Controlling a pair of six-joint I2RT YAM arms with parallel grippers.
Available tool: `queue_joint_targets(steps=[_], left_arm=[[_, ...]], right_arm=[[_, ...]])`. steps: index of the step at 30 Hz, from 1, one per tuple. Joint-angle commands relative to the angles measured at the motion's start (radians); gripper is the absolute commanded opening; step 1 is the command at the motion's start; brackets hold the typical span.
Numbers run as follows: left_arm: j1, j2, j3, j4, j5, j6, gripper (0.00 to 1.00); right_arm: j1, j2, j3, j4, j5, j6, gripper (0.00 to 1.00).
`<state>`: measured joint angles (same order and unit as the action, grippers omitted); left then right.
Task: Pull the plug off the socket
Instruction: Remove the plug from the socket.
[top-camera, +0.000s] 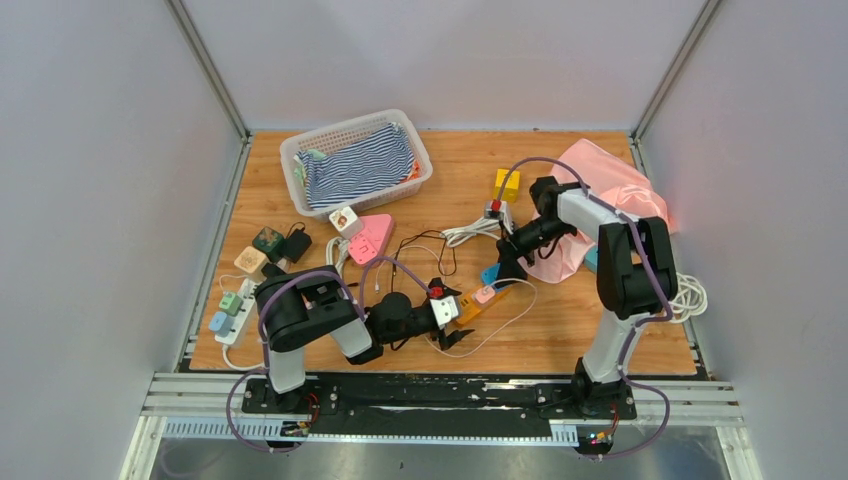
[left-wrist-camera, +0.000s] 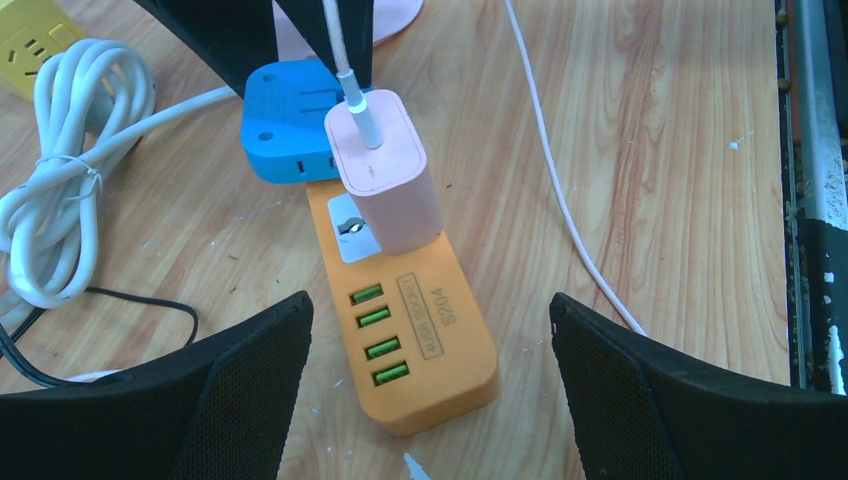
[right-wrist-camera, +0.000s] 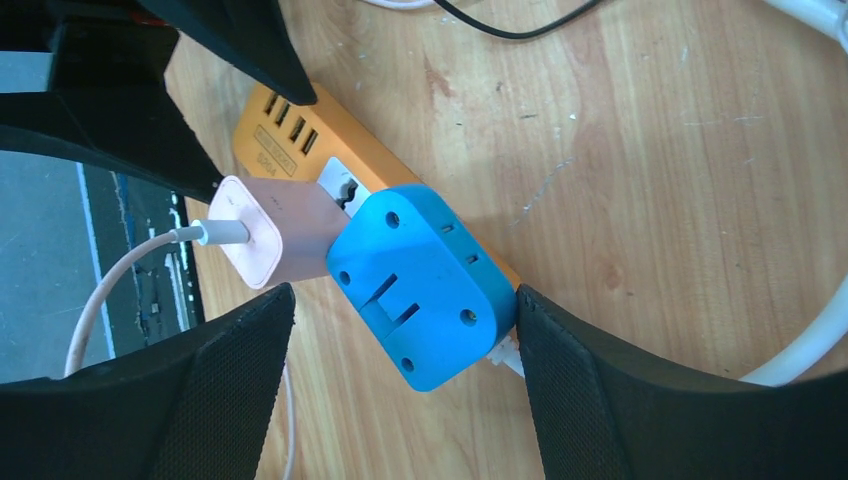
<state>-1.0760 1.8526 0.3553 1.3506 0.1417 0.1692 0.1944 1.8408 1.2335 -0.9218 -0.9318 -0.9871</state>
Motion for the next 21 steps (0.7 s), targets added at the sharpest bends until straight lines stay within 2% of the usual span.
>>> queue_joint_targets(steps=[1,8,21], left_arm=[[-0.007,0.014,0.010,0.015,-0.005,0.020,0.90],[-0.006,0.016,0.001,0.034,-0.011,0.016,0.89],[-0.007,0.017,0.016,0.009,0.023,0.033,0.89]], right_arm=[[0.011,-0.045,0.026,-0.109,-0.065,-0.083,0.80],[0.011,-0.037,0.055,-0.231,-0.075,-0.188,0.72],[0.012,-0.033,0.038,-0.202,-0.019,-0.194,0.64]])
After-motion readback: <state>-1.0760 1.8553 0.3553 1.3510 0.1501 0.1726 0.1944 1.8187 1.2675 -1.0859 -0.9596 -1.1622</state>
